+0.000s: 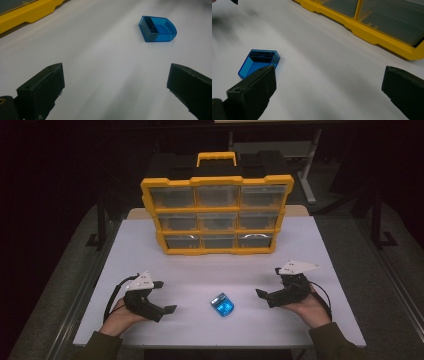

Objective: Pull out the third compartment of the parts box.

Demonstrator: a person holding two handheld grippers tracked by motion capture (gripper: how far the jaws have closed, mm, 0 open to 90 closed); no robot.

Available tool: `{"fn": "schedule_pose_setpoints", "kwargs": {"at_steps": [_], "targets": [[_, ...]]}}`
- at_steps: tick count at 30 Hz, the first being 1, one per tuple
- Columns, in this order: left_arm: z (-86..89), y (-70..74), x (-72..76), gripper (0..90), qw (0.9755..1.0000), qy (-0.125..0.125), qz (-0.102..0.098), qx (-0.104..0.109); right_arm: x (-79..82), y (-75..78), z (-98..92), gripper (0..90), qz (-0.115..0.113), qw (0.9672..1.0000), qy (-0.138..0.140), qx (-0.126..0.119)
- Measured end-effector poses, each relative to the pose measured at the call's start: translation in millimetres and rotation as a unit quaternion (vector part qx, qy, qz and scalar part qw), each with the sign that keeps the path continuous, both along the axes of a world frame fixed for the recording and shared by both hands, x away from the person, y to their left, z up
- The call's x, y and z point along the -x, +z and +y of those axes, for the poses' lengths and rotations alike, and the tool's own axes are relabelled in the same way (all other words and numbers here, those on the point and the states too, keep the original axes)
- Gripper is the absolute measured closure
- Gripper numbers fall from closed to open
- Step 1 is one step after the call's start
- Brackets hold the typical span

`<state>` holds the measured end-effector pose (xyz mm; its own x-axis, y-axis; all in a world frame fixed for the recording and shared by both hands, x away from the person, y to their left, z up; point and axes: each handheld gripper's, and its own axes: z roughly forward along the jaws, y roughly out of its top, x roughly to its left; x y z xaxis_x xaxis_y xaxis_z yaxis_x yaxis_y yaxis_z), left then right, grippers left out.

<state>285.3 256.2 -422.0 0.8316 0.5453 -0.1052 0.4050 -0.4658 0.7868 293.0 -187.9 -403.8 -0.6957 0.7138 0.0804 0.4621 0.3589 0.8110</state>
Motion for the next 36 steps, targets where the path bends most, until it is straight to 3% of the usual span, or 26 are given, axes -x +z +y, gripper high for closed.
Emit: {"fn": "schedule_pose_setpoints", "kwargs": {"at_steps": [36], "targets": [[0.4,1.5,-0.6,1.2,0.9999,0.005,-0.002,0.011,-20.0,5.1,5.4,0.0,-0.003,1.0000,0.000,-0.009]]}}
